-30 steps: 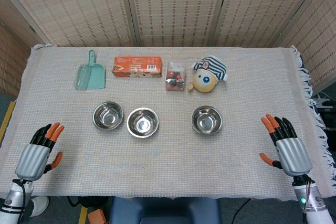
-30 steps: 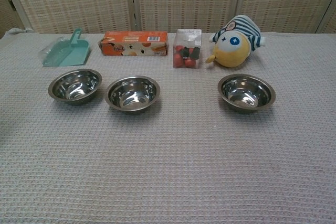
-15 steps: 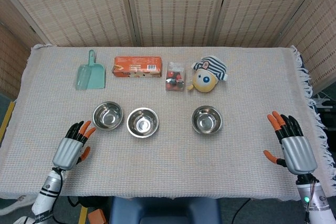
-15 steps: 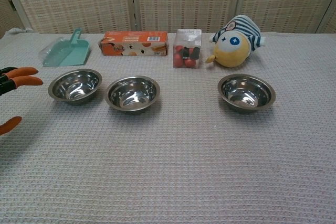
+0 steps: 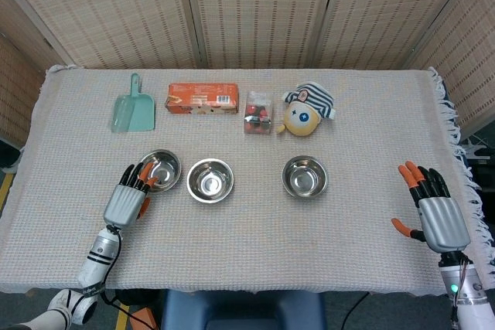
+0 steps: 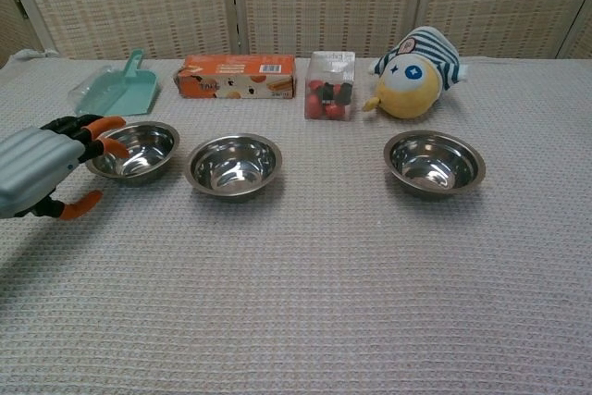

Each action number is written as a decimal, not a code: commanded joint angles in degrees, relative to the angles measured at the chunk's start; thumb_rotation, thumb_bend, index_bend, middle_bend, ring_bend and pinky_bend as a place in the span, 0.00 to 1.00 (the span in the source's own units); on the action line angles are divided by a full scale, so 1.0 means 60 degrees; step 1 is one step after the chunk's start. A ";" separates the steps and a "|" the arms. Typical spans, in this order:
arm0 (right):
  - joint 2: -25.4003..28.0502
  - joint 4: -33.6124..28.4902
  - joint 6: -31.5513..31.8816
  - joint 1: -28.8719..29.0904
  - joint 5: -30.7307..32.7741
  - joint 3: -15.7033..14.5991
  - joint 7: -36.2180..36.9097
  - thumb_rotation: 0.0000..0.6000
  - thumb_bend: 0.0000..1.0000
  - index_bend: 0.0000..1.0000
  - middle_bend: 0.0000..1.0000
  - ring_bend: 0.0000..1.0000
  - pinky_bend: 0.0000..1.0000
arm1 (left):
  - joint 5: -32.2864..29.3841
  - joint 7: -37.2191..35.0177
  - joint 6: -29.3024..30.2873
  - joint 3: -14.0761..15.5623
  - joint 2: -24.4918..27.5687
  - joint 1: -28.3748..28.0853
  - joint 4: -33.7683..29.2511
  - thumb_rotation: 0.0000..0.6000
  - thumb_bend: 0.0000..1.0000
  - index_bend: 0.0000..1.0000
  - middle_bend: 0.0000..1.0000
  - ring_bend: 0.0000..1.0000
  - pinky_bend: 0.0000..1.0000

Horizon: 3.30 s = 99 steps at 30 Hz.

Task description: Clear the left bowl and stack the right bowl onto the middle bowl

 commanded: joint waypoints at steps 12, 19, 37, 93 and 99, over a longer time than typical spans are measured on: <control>0.0047 -0.0059 -0.0223 0.0058 0.0349 0.0075 -0.0147 1.00 0.07 0.00 0.00 0.00 0.00 | -0.0168 -0.1519 0.0442 -0.0049 -0.1421 -0.0866 0.2668 1.00 0.46 0.69 0.18 0.05 0.10; 0.0071 -0.0104 -0.0316 0.0083 0.0453 0.0082 -0.0178 1.00 0.07 0.00 0.00 0.00 0.00 | -0.0189 -0.1925 0.1370 -0.0063 -0.1486 -0.1025 0.2848 1.00 0.47 0.70 0.18 0.05 0.10; 0.0355 -0.0177 -0.0046 -0.0056 0.0253 0.0085 0.0372 1.00 0.07 0.00 0.00 0.00 0.00 | 0.0161 0.0345 0.0932 0.0380 -0.1592 -0.1992 0.0622 1.00 0.46 0.40 0.14 0.04 0.10; -0.6464 0.6215 -0.3378 0.3945 0.0468 0.0869 -0.2826 1.00 0.24 0.62 0.01 0.00 0.00 | -0.0515 -0.0391 0.2885 0.0779 0.5044 0.2188 -0.5990 1.00 0.45 0.00 0.00 0.00 0.09; -0.6487 0.6228 -0.2576 0.3922 0.0031 0.0789 -0.2269 1.00 0.39 0.76 0.08 0.00 0.00 | -0.0423 -0.0349 0.2836 0.0734 0.5072 0.2234 -0.6012 1.00 0.45 0.00 0.00 0.00 0.09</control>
